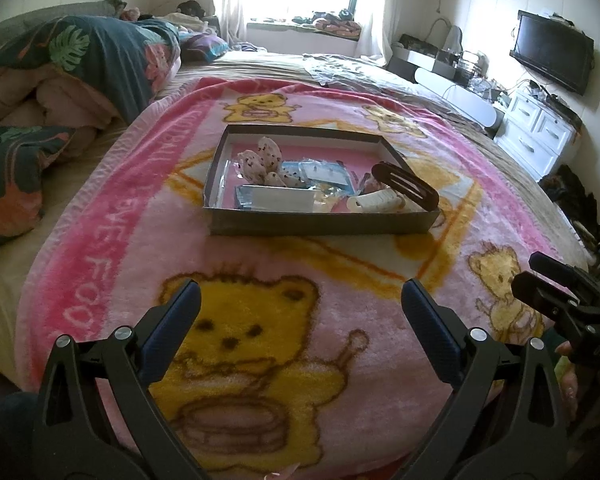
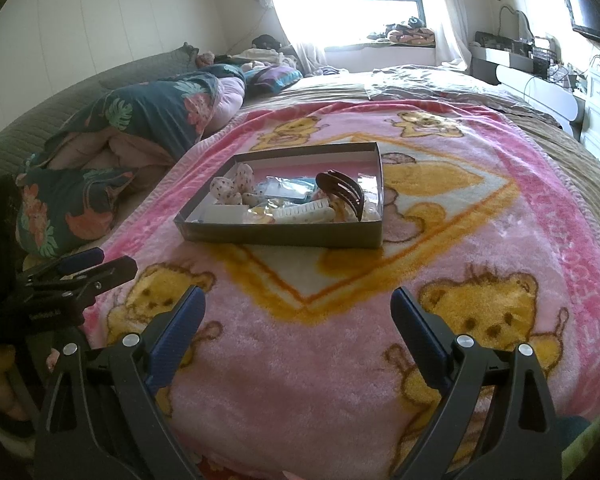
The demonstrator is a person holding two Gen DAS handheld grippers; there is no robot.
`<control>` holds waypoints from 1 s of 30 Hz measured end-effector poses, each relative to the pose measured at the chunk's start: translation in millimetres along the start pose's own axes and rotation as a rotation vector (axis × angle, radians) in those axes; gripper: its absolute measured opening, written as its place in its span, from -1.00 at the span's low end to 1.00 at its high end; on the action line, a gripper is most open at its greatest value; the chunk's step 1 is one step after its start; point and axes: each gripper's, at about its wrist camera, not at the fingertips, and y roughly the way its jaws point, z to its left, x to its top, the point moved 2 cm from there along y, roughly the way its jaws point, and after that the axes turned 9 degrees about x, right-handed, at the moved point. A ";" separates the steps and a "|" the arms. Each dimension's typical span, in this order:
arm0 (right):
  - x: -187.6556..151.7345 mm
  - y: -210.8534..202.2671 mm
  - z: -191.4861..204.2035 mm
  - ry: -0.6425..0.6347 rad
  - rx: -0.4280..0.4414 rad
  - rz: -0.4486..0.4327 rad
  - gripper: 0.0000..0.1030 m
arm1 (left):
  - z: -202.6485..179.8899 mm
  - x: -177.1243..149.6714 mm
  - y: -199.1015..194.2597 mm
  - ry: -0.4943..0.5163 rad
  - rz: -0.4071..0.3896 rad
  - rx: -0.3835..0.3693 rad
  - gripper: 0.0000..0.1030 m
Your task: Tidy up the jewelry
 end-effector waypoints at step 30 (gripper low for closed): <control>9.0 0.1 -23.2 0.033 -0.067 -0.006 0.92 | 19.8 1.8 11.7 -0.073 0.030 0.035 0.82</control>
